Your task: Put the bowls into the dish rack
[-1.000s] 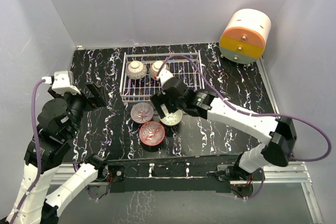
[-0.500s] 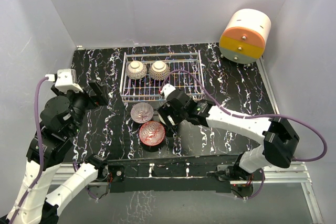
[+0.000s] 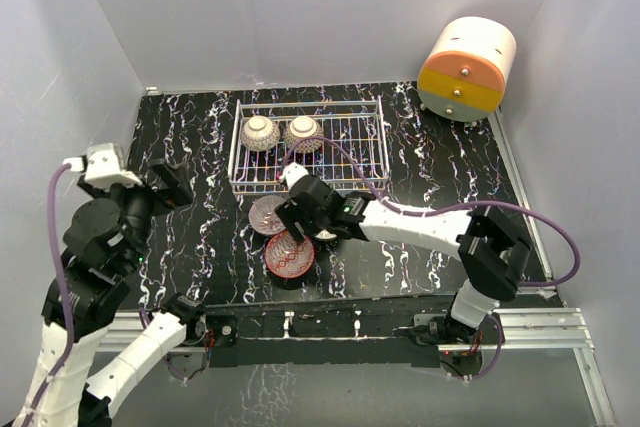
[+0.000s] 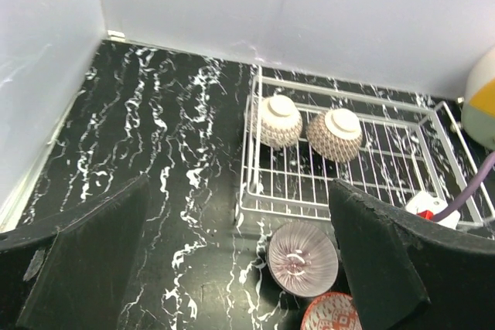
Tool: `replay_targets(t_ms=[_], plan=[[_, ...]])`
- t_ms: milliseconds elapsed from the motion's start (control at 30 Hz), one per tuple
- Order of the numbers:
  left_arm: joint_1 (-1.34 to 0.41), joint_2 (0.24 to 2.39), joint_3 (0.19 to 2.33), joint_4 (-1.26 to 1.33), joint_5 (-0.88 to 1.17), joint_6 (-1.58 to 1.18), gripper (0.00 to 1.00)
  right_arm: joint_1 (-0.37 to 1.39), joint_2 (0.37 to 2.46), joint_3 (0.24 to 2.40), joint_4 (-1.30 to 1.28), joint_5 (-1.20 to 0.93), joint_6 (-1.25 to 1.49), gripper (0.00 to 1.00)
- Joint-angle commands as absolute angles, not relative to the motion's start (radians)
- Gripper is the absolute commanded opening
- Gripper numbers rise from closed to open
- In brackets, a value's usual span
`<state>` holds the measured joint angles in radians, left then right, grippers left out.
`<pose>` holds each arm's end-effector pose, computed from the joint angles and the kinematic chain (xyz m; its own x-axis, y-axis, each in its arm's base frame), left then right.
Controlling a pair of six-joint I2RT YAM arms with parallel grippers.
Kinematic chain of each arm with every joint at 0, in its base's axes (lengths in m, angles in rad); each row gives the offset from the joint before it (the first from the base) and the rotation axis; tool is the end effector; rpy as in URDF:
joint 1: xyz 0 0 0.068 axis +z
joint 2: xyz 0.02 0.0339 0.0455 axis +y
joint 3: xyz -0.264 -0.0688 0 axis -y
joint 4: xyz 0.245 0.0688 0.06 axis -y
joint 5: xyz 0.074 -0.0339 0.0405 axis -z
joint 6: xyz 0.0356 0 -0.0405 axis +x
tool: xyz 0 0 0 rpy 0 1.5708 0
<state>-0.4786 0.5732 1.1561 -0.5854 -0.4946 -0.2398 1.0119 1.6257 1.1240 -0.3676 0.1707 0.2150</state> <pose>0.0744 -0.0196 0.4414 0.0016 -0.2364 -0.9717 -0.0161 0.9715 -0.2364 0.1899 0.2923 0.2286 -0.5616 -0.5014 -0.6582 -0.6731 0.7395 0.0109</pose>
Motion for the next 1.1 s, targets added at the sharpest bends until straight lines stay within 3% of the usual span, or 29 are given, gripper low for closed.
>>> replay_targets(t_ms=[0,567,667,833,1067], plan=[[-0.482,0.506,1.182,-0.583,-0.648,-0.241,0.97,1.080,1.677,1.257,-0.272,0.247,0.219,0.75],[-0.482,0.459,1.171,-0.606,-0.682,-0.229,0.97,1.126,2.037,1.573,-0.314,0.153,0.145,0.71],[-0.482,0.459,1.171,-0.603,-0.684,-0.224,0.97,1.126,2.083,1.605,-0.329,0.181,0.144,0.61],[-0.482,0.453,1.169,-0.603,-0.691,-0.217,0.97,1.126,2.145,1.642,-0.355,0.217,0.130,0.56],[-0.482,0.451,1.164,-0.598,-0.695,-0.213,0.97,1.127,2.199,1.700,-0.415,0.335,0.132,0.30]])
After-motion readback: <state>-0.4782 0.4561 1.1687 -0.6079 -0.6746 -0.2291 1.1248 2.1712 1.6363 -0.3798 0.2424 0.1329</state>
